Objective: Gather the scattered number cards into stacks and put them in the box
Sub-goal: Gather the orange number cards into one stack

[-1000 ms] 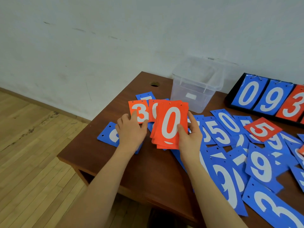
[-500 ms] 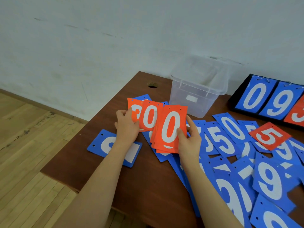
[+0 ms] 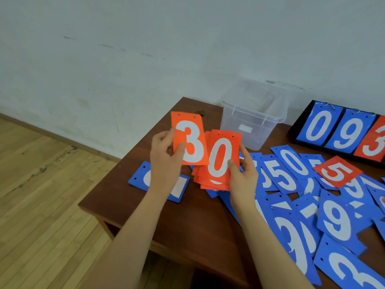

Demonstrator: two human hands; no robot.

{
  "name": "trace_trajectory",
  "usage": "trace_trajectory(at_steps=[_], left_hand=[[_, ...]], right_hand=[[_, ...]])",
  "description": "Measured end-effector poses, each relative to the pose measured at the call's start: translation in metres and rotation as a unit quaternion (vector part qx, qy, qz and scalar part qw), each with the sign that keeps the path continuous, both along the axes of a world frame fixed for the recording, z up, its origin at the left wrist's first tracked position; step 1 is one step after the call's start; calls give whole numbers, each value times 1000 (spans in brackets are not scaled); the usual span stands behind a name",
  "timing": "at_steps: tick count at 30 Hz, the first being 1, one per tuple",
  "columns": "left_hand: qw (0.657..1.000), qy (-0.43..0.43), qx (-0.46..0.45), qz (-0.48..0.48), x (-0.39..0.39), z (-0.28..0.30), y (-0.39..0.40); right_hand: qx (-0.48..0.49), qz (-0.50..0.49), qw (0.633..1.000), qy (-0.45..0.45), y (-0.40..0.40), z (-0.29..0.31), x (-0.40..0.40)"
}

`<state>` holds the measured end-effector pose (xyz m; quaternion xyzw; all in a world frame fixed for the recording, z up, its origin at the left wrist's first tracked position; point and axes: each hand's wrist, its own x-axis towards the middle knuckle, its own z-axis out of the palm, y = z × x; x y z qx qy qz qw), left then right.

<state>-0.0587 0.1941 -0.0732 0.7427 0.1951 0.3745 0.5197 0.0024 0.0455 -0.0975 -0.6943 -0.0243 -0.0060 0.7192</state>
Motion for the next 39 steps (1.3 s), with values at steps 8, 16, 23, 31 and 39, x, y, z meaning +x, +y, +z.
trace_trajectory(at_steps=[8, 16, 23, 31, 39], left_hand=[[987, 99, 112, -56, -10, -16, -39], [971, 186, 151, -23, 20, -29, -34], [906, 364, 214, 32, 72, -40, -23], [907, 360, 216, 38, 94, -53, -29], [986, 118, 115, 19, 69, -30, -30]], right_hand=[[45, 4, 999, 26, -2, 11, -17], [7, -17, 1000, -8, -22, 0, -1], [-10, -41, 999, -15, -45, -6, 31], [-34, -45, 998, -13, -53, -15, 44], [-43, -45, 998, -15, -58, -8, 33]])
